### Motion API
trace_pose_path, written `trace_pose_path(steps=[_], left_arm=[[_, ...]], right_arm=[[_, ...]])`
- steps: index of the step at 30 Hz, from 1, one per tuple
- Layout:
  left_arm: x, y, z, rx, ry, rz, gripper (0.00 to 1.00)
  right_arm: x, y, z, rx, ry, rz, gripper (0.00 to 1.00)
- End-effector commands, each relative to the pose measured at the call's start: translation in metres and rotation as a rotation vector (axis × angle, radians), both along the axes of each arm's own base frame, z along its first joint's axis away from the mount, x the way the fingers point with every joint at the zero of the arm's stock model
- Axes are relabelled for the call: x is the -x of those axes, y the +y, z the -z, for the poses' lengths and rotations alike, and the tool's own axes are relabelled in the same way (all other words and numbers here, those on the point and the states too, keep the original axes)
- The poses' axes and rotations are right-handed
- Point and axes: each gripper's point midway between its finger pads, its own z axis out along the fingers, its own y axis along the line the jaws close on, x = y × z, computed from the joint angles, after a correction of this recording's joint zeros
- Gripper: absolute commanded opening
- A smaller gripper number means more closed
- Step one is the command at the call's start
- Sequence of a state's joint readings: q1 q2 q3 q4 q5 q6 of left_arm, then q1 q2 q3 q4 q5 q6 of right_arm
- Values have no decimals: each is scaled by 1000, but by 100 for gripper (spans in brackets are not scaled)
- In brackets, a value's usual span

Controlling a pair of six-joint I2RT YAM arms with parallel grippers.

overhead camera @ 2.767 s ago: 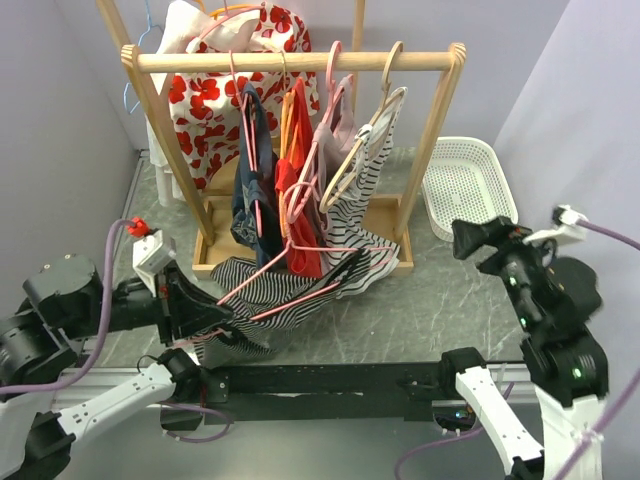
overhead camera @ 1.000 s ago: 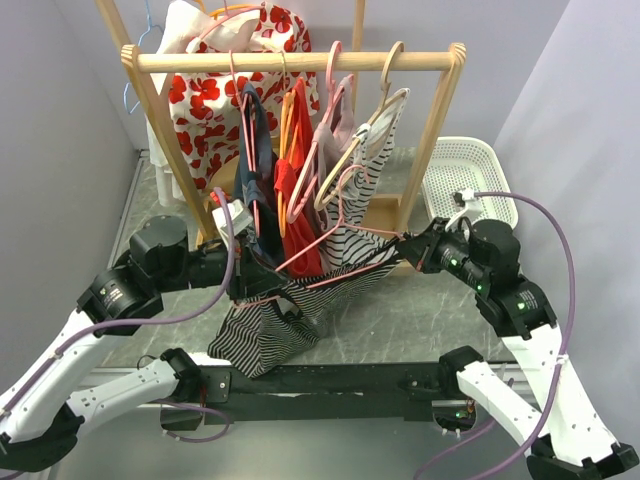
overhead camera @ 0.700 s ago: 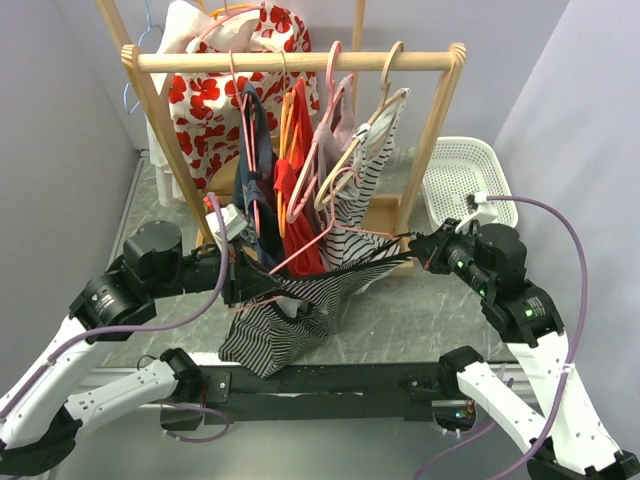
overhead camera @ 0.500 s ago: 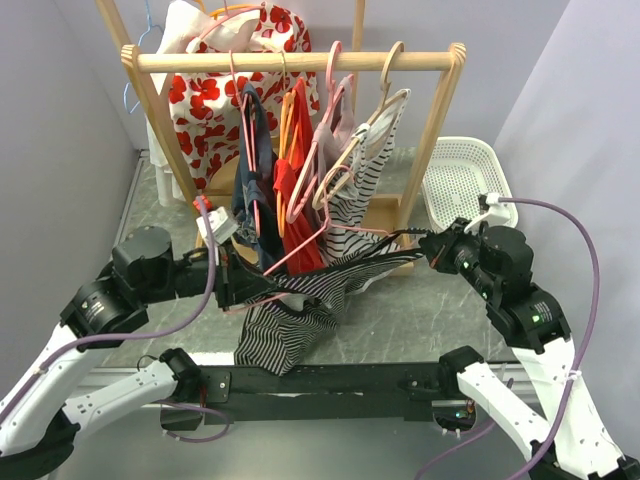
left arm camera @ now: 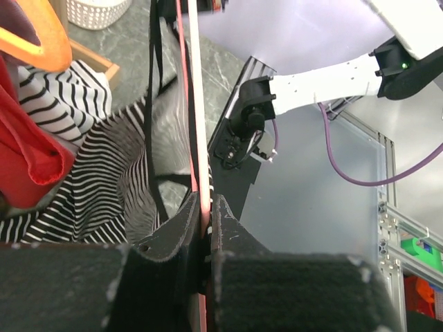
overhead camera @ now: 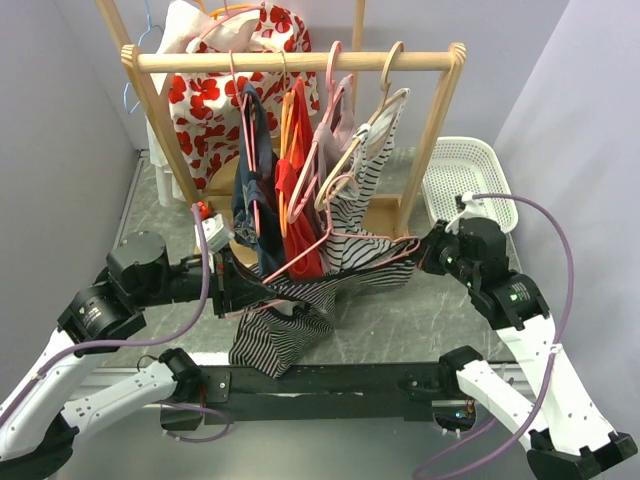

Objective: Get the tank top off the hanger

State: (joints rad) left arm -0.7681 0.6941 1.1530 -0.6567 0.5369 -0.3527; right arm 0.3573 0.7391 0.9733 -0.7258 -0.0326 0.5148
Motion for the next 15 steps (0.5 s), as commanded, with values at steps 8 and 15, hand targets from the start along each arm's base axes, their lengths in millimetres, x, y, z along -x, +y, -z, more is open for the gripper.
trace_pose_path(steps=[8,15], left_arm=[[-11,-7,-39,190,-134,-34,1],[-31,-37,-12,132,-52,9,1]], right_arm=[[39,25,56,-3,146,-247,1],[59,29,13,-86,0,-277,50]])
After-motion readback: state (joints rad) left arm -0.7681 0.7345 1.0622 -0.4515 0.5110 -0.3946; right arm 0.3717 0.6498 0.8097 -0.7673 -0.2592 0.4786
